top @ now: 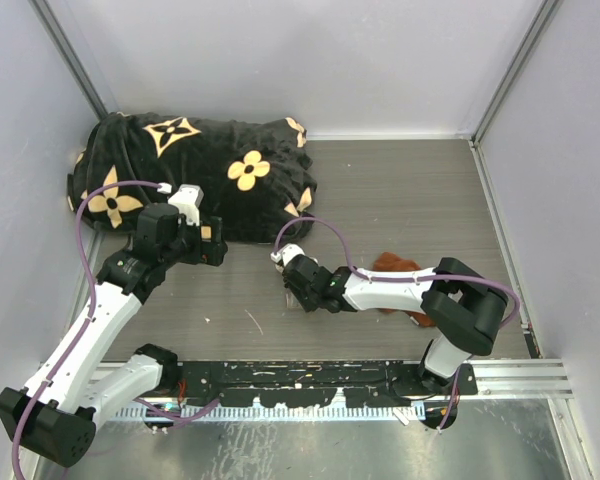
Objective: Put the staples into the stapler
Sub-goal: Pick up the staple from the staple box.
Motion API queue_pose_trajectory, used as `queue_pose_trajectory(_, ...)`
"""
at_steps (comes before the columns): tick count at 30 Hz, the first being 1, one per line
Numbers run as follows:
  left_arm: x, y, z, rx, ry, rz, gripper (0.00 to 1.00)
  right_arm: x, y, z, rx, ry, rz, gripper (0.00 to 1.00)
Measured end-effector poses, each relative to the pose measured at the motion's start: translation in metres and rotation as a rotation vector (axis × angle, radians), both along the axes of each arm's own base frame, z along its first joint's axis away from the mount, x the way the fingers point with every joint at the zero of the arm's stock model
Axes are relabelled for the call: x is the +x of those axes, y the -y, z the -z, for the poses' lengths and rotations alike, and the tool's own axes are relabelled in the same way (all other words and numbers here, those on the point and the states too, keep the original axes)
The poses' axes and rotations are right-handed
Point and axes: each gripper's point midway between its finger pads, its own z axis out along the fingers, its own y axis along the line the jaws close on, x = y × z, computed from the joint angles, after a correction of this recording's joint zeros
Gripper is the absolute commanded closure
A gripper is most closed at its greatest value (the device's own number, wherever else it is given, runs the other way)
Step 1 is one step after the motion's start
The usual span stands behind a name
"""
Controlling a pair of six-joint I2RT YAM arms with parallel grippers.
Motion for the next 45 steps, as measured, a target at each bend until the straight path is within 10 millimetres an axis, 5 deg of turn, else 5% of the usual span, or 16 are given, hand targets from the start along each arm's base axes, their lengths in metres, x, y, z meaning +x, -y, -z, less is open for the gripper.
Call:
queue_pose_trajectory(9, 0.0, 0.0, 0.0, -0.001, 0.0, 0.0, 0.02, -0.001, 0.003, -0.004, -0.01, 0.003, -0.005, 0.79)
queue_pose_trajectory(21, -0.005, 0.003, -0.006, -0.022, 0.02, 0.018, 0.02, 0.018, 0.011, -0.063, 0.15, 0.036, -0.08, 0.78)
queue_pose_trajectory(37, -0.016, 0.008, -0.017, -0.068, 0.058, 0.057, 0.02, 0.026, 0.009, -0.058, 0.116, 0.044, -0.224, 0.75)
queue_pose_trajectory(45, -0.018, 0.01, -0.019, -0.077, 0.063, 0.066, 0.02, 0.02, 0.019, -0.043, 0.063, 0.03, -0.118, 0.75)
